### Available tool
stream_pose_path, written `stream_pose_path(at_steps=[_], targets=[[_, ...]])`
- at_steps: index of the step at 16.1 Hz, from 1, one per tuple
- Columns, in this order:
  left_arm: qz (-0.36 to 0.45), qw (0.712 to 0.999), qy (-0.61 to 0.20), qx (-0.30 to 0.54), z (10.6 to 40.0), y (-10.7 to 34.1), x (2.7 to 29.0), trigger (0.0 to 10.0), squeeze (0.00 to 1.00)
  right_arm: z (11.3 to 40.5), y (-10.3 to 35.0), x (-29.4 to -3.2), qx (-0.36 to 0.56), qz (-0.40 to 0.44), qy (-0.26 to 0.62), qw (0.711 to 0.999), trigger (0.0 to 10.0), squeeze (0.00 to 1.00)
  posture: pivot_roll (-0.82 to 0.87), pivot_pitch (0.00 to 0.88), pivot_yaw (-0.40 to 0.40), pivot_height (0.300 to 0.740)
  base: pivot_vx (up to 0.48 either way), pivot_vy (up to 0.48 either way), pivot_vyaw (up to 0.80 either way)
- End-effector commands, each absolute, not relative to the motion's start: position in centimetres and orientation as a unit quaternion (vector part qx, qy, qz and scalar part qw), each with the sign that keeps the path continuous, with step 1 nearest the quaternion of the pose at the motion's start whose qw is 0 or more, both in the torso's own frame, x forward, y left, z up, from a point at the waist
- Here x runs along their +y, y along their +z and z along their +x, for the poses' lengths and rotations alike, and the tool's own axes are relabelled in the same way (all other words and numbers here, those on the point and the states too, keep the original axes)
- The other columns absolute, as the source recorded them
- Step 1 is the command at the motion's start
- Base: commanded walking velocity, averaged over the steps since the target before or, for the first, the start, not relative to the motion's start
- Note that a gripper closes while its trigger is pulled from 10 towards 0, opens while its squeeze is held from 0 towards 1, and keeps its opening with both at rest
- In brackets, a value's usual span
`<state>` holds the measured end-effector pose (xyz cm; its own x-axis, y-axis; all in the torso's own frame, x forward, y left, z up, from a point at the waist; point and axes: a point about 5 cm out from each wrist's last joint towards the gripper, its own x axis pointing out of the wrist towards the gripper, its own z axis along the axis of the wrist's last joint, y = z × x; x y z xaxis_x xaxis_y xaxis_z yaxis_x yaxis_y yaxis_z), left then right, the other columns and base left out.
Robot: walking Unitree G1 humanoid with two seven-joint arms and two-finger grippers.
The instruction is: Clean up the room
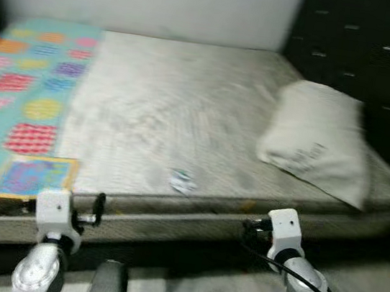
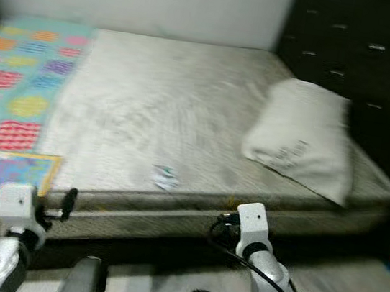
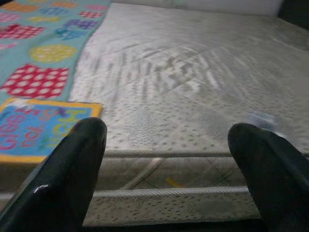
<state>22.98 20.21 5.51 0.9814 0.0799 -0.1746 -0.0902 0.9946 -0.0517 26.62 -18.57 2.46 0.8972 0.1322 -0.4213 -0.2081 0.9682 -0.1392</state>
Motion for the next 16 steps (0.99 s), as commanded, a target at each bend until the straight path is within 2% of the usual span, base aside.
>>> stream_pose_path(at_steps=[1, 12, 16], targets=[[-0.029, 0.995, 0.043, 0.081, 22.9, 5.7, 20.1, 10.0, 0.00, 27.4, 3.5, -18.6, 0.185, -0.091, 0.091, 0.974, 10.0, 0.00, -0.04, 0.002, -0.060, 0.627, 0.000, 0.000, 0.00], [-0.039, 0.997, 0.028, 0.054, 23.4, 6.7, 19.7, 10.0, 0.00, 27.9, 5.0, -16.7, 0.137, -0.099, 0.133, 0.976, 10.0, 0.00, -0.04, 0.000, -0.050, 0.627, 0.024, 0.000, 0.00], [-0.041, 0.997, 0.024, 0.052, 23.5, 6.8, 19.6, 10.0, 0.00, 27.9, 4.9, -16.4, 0.135, -0.099, 0.139, 0.976, 10.0, 0.00, -0.04, 0.000, -0.047, 0.627, 0.278, 0.000, 0.80]])
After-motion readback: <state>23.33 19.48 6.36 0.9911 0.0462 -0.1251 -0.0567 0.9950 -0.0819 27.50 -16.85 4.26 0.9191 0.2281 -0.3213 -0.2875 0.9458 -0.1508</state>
